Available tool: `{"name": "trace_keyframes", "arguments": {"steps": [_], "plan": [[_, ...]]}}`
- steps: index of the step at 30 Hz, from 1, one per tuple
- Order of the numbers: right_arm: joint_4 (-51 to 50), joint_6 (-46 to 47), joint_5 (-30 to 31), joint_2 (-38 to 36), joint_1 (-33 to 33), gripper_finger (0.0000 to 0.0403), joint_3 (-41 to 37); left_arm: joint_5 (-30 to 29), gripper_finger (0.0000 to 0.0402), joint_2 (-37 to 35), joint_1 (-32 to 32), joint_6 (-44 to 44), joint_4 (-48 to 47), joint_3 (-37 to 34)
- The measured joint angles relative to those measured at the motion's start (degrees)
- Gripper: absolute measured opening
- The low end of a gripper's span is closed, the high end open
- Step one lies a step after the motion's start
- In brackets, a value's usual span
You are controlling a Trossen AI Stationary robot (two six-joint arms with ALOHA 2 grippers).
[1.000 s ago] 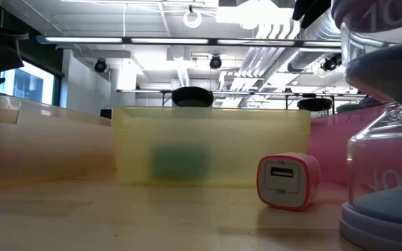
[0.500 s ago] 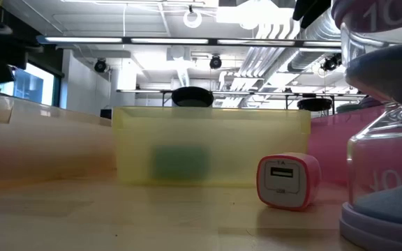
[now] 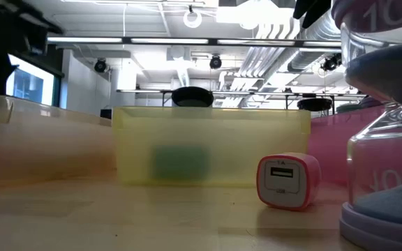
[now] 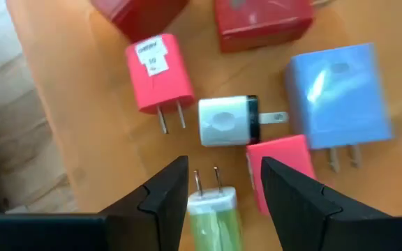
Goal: Pick & Place Office items
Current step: Put the white hourglass timer into the red bin
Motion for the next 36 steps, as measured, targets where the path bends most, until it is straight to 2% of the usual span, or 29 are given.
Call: {"name": "trace_keyframes", "arguments": {"steps": [13, 19, 24, 26, 30, 36], "plan": [[-0.3, 6.9, 0.7, 0.0, 5.3, 0.0389, 0.0, -11.6, 0.0171, -21.5, 0.0, 16.3, 2.0, 0.0], [-0.9, 15.3, 0.7, 0.0, 9.5, 0.0389, 0.0, -13.3, 0.0178, -24.4, 0.2, 32.2, 4.7, 0.0], [-2.0, 23.3, 0.3, 0.0, 13.4, 0.0389, 0.0, -13.4, 0.0218, -24.4, 4.2, 40.0, 6.0, 0.0], [-2.2, 26.3, 0.5, 0.0, 14.5, 0.0389, 0.0, -11.8, 0.0239, -24.1, 6.0, 43.4, 7.5, 0.0], [-2.4, 33.2, 1.8, 0.0, 15.5, 0.0389, 0.0, -4.7, 0.0278, -23.1, 8.7, 50.6, 10.3, 0.0], [-1.7, 42.7, 2.5, 0.6, 17.2, 0.0389, 0.0, 3.7, 0.0301, -23.2, 9.3, 49.7, 7.5, 0.0]]}}
